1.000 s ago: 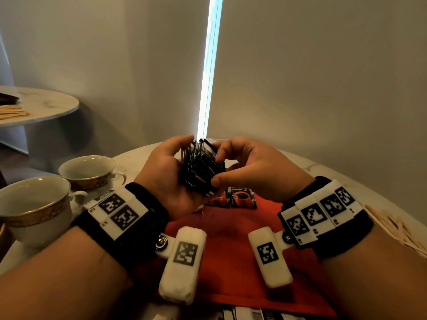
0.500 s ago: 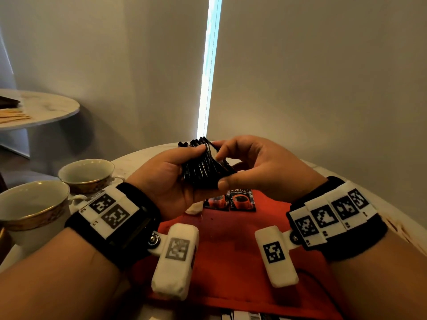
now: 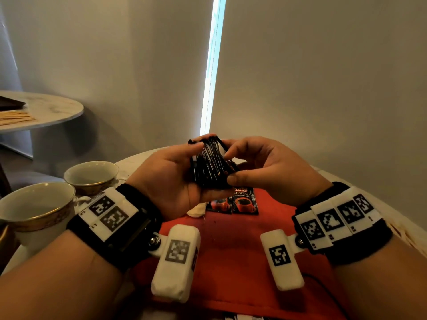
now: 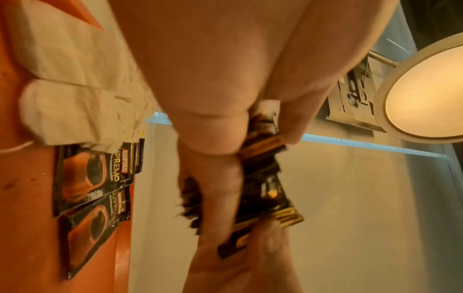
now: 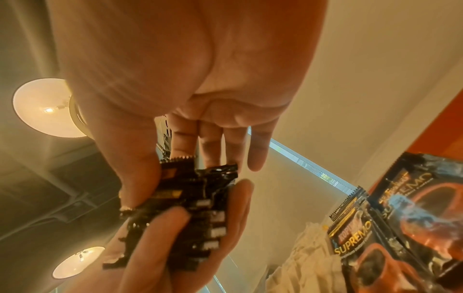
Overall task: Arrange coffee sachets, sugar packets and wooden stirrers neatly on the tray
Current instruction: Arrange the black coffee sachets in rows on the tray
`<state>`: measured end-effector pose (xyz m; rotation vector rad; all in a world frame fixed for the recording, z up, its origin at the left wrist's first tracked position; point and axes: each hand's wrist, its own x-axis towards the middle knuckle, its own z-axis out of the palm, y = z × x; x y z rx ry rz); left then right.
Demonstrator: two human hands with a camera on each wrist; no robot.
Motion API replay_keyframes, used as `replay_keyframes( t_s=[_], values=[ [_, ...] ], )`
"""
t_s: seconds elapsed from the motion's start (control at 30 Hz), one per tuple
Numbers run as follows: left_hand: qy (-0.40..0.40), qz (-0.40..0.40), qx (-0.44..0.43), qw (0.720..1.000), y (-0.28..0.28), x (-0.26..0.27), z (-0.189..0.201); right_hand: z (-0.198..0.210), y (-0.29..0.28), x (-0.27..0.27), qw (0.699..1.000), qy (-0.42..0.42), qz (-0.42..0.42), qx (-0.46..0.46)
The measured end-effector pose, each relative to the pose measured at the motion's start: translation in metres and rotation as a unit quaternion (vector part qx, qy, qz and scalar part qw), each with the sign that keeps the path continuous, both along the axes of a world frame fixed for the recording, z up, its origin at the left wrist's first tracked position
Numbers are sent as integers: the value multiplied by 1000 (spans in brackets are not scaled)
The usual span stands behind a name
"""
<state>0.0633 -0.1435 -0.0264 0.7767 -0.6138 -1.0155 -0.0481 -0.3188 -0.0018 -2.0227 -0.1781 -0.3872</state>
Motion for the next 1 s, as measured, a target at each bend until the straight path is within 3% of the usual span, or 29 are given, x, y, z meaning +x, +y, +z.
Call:
replay_keyframes(
  t_s=[0.17,0.27,0.43,0.53,0.83,1.0],
  values=[
    [-4,-17,-19,1000,2,0,3,-2,-1,-1,998,-5,28,60],
    [-19,-40,18,999,0,-3,0,-3,4,0,999,-13,11,35],
    [-17,36,33,999,-4,-10,-2,-6,7,-1,1000,-6,-2,-25],
    [1,50,38,998,-5,-7,-3,-8,7,1,1000,-11,9,1],
    [14,61,59,996,-6,-2,-6,-22,1,12,992,-76,-100,-8],
    [14,51,72,996,-5,-1,-4,-24,0,9,990,-87,-115,-1]
  ],
)
